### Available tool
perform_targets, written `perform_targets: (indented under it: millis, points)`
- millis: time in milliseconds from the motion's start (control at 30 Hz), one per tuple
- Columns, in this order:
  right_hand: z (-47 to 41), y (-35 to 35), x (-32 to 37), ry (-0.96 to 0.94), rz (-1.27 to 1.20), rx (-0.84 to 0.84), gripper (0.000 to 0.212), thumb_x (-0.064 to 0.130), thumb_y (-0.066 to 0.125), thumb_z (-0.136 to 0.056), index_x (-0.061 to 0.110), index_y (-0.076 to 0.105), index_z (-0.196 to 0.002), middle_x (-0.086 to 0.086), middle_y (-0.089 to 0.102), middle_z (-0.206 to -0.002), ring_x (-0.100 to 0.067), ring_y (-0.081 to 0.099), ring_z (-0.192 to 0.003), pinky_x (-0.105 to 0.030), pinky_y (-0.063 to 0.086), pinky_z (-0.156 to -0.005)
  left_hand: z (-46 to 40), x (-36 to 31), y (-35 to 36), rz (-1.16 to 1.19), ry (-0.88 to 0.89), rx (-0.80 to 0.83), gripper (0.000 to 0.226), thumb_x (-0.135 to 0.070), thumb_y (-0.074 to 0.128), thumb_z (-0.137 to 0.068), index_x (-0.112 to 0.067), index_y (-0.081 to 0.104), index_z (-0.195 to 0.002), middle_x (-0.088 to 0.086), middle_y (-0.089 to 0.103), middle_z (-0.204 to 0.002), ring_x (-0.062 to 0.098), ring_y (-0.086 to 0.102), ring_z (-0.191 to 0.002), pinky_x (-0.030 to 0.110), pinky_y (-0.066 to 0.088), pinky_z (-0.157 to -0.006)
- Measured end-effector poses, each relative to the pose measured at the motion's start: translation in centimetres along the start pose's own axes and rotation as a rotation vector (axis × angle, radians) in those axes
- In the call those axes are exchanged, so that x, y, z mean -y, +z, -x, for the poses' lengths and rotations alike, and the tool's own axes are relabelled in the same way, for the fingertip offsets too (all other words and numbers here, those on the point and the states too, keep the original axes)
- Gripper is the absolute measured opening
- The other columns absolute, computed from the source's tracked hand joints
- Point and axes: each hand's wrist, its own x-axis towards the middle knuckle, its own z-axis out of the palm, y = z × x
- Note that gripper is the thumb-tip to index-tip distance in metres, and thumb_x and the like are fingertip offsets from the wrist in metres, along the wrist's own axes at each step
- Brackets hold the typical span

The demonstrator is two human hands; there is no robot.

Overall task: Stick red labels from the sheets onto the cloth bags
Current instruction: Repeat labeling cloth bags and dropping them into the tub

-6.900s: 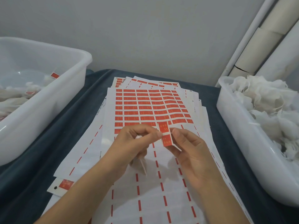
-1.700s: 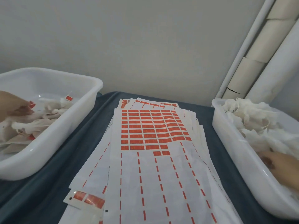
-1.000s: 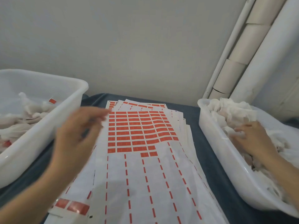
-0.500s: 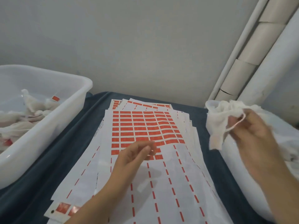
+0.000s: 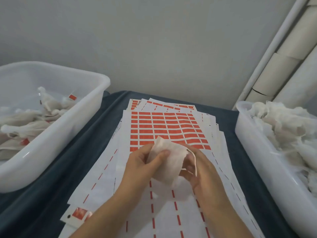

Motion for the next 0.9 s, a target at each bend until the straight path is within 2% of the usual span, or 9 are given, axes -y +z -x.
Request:
perform_targets:
  millis: [67,133,267,400,500,633,700,767,900]
  points:
    - [-0.2,-0.4,0.3,-0.066,0.101,-0.033,0.014,0.022,0.048,-0.092,0.028,0.060,-0.095,0.013,0.071,-0.084,-0.010,0.069,-0.082,-0.021,0.056,-0.065,0.0,0.1,0.0,-0.020,-0.012,-0.022,0.034,-0.052,0.063,-0.059,-0.032,0.065,-0.087,-0.029,0.064,-0.085,-0.010,0.058,-0.085,0.005,0.045,-0.054]
    - [0.3,-0.5,0.6,-0.189,0.251,-0.065,0.007,0.031,0.054,-0.091,0.031,0.060,-0.089,0.016,0.069,-0.075,-0.003,0.068,-0.075,-0.011,0.052,-0.061,0.0,0.1,0.1,-0.028,-0.023,-0.025,0.032,-0.051,0.063,-0.060,-0.034,0.063,-0.087,-0.032,0.062,-0.085,-0.012,0.058,-0.084,0.006,0.047,-0.054]
    - [1.2,-0.7,0.7,-0.326,0.359,-0.153,0.018,0.043,0.056,-0.076,0.028,0.064,-0.079,0.015,0.067,-0.066,-0.006,0.063,-0.060,-0.005,0.046,-0.057,0.0,0.0,0.3,-0.041,-0.032,-0.008,0.031,-0.051,0.062,-0.061,-0.037,0.060,-0.089,-0.034,0.061,-0.088,-0.011,0.057,-0.086,0.007,0.047,-0.053]
    - [1.2,-0.6,0.7,-0.393,0.480,-0.141,0.008,0.039,0.056,-0.076,0.034,0.062,-0.077,0.019,0.067,-0.071,-0.003,0.063,-0.065,-0.004,0.046,-0.058,0.3,-0.4,0.1,-0.040,-0.003,0.083,0.041,-0.058,0.062,-0.053,-0.038,0.061,-0.089,-0.026,0.064,-0.089,0.002,0.061,-0.088,0.007,0.046,-0.056]
    - [1.3,-0.3,0.3,-0.496,0.595,-0.088,0.004,0.037,0.055,-0.079,0.040,0.058,-0.080,0.020,0.064,-0.070,-0.002,0.062,-0.073,-0.007,0.048,-0.061,0.6,-0.9,0.2,-0.114,0.093,0.181,0.029,-0.053,0.064,-0.060,-0.041,0.065,-0.086,-0.023,0.068,-0.087,-0.003,0.062,-0.087,0.003,0.046,-0.066]
    - [1.3,-0.4,0.4,-0.657,0.775,-0.142,0.012,0.032,0.059,-0.085,0.041,0.051,-0.084,0.030,0.055,-0.084,0.006,0.056,-0.094,0.000,0.043,-0.072,0.4,-0.8,0.1,-0.175,0.109,0.139,0.015,-0.051,0.059,-0.061,-0.043,0.066,-0.071,-0.031,0.065,-0.082,-0.010,0.058,-0.087,0.001,0.043,-0.067]
    - [1.3,-1.0,0.8,-0.639,0.757,-0.212,0.011,0.033,0.058,-0.085,0.041,0.051,-0.082,0.031,0.056,-0.084,0.008,0.056,-0.094,0.002,0.042,-0.071,0.2,-0.7,-0.1,-0.238,0.110,0.123,0.016,-0.054,0.058,-0.060,-0.042,0.065,-0.068,-0.033,0.063,-0.082,-0.010,0.056,-0.087,0.005,0.045,-0.064]
    - [1.2,-1.8,1.4,-0.530,0.610,-0.322,0.002,0.039,0.054,-0.079,0.038,0.055,-0.078,0.025,0.061,-0.075,0.004,0.060,-0.083,0.000,0.044,-0.063,0.2,-0.5,0.0,-0.270,0.138,0.123,0.019,-0.058,0.056,-0.061,-0.043,0.064,-0.069,-0.033,0.063,-0.085,-0.009,0.056,-0.088,0.007,0.046,-0.066]
    - [1.2,-1.9,1.7,-0.336,0.351,-0.339,0.022,0.044,0.051,-0.077,0.026,0.061,-0.078,0.013,0.066,-0.068,-0.006,0.062,-0.061,-0.003,0.044,-0.053,0.2,-0.4,0.3,-0.286,0.175,0.115,0.019,-0.056,0.055,-0.067,-0.042,0.064,-0.077,-0.034,0.061,-0.092,-0.010,0.055,-0.093,0.003,0.045,-0.071]
